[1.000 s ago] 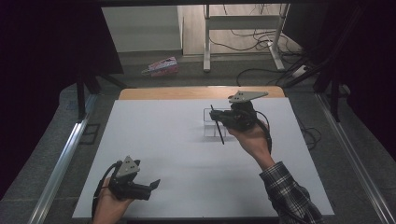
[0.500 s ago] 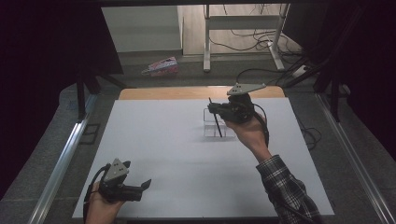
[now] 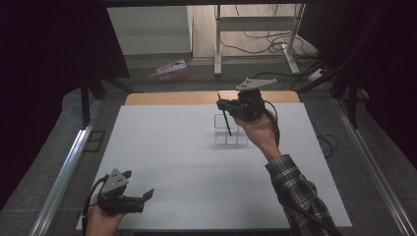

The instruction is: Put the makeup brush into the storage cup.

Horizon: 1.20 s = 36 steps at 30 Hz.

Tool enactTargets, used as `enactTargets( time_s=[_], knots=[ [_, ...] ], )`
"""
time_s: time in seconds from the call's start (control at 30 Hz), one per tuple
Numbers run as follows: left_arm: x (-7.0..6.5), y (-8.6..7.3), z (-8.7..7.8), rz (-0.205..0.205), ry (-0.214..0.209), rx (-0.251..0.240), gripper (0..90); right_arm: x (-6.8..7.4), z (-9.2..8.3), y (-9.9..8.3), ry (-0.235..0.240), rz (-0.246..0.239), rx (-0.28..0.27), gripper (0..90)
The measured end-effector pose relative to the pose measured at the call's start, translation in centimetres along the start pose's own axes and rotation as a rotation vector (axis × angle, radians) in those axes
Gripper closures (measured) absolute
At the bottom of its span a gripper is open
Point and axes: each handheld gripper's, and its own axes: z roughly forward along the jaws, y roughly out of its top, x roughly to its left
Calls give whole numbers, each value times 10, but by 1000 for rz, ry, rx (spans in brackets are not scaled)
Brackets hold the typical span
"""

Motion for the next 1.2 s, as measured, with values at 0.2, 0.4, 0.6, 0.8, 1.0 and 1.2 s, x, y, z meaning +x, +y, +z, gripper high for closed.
enactTargets(
  time_s=[0.2, 0.4, 0.6, 0.8, 1.0, 1.2],
  knots=[
    [2, -3, -2, 10, 15, 11, 25, -4, 3, 7, -11, -4, -14, 847],
    [4, -6, -4, 7, 28, 25, 25, -9, 7, 12, -21, -3, -26, 847],
    [9, -10, -8, -8, 40, 26, 25, -16, 15, 12, -41, 5, -26, 847],
    [11, -12, -8, -15, 41, 28, 25, -18, 26, 10, -52, 3, -27, 847],
    [10, -11, -7, -9, 38, 27, 25, -21, 36, 10, -64, 1, -30, 847],
    [10, -11, -8, -12, 37, 24, 25, -25, 45, 8, -75, 2, -33, 847]
  ],
)
